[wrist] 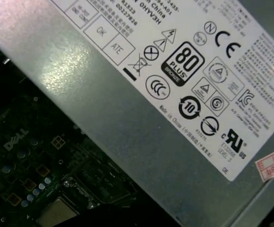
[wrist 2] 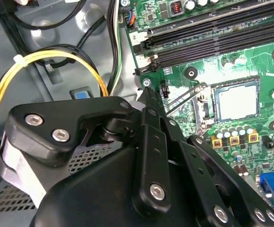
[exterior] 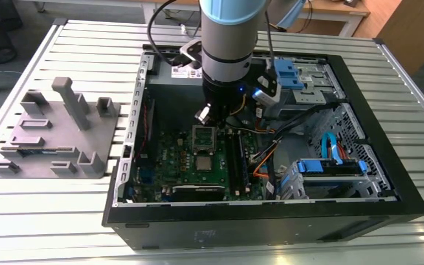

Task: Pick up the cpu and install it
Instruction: 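Close the cpu cover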

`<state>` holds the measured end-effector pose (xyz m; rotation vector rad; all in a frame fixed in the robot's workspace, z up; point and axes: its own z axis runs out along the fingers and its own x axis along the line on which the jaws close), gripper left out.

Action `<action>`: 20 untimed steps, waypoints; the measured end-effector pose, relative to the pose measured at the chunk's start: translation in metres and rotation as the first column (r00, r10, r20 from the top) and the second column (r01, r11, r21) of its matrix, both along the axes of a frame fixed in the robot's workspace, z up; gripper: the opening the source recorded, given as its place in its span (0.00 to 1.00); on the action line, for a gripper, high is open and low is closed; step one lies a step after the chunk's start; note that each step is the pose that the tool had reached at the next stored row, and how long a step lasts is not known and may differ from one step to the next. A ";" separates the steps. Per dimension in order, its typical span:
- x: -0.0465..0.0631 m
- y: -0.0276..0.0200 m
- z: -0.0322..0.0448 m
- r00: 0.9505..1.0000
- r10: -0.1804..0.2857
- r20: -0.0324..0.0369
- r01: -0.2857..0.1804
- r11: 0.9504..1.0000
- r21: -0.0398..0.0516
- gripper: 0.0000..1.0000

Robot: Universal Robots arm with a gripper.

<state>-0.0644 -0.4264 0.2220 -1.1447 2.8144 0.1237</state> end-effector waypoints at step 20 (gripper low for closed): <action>0.000 -0.0001 0.0029 0.996 0.088 0.000 -0.088 0.996 0.000 0.11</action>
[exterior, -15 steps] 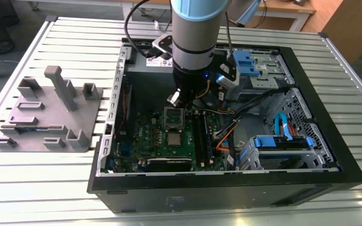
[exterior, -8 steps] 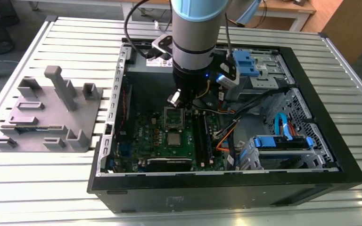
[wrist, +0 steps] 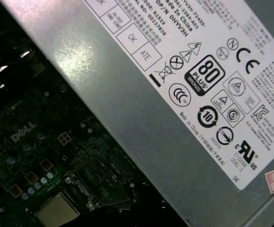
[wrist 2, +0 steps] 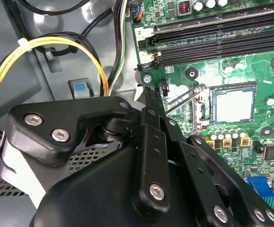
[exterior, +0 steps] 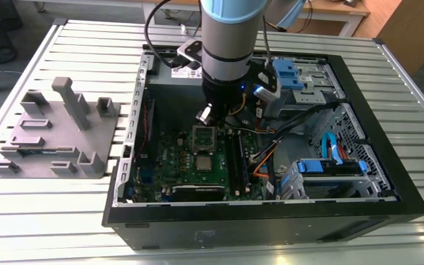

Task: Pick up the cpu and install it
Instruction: 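Close the cpu cover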

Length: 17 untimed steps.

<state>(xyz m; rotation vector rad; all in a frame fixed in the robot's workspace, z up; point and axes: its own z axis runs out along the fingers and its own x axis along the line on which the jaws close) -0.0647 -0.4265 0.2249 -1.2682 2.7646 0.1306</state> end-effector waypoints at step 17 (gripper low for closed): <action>0.000 -0.0004 0.0045 0.999 0.040 0.000 -0.040 0.999 -0.001 0.11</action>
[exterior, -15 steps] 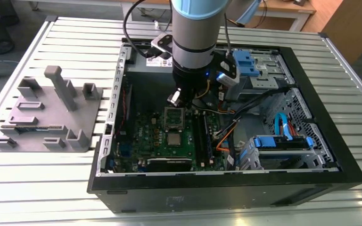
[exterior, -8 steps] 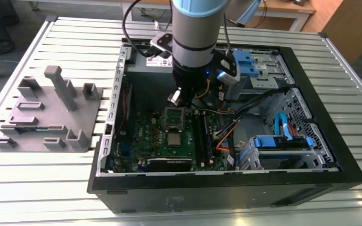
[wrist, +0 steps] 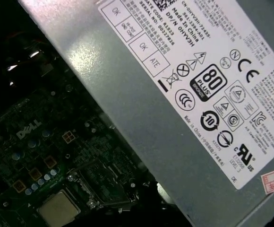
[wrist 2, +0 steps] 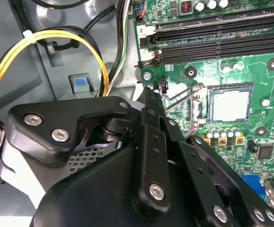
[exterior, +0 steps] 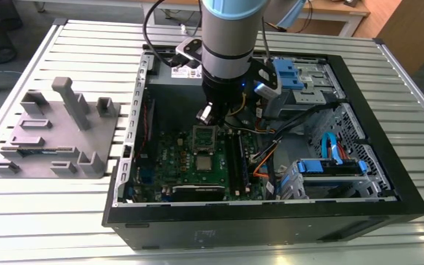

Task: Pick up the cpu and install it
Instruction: 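Close the cpu cover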

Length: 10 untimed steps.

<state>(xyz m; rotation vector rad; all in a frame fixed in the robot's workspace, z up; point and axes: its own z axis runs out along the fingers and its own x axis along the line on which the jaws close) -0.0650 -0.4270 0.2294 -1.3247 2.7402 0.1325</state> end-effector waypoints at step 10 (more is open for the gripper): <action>0.000 -0.0006 0.0029 0.999 0.048 0.000 -0.048 0.999 -0.001 0.11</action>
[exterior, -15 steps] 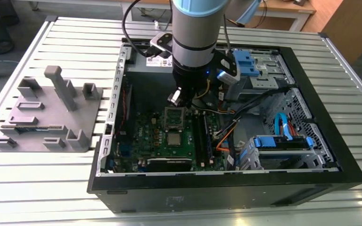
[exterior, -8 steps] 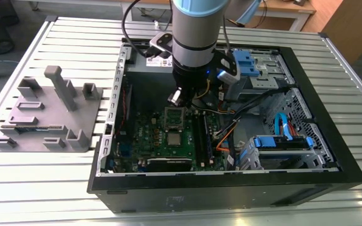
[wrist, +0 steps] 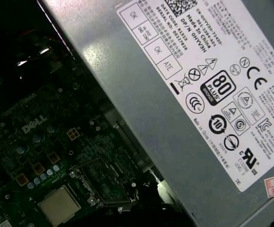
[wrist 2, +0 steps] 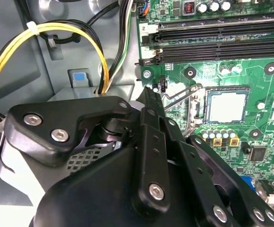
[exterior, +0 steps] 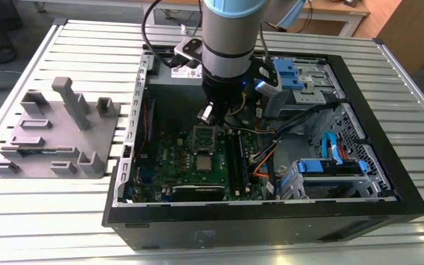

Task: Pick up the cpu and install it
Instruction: 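Close the cpu cover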

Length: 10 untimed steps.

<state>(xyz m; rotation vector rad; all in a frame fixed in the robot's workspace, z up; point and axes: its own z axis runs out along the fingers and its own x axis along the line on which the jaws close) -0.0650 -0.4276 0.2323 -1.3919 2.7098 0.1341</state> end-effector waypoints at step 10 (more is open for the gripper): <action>0.000 -0.0019 0.0030 1.000 0.002 0.000 -0.002 1.000 0.000 0.11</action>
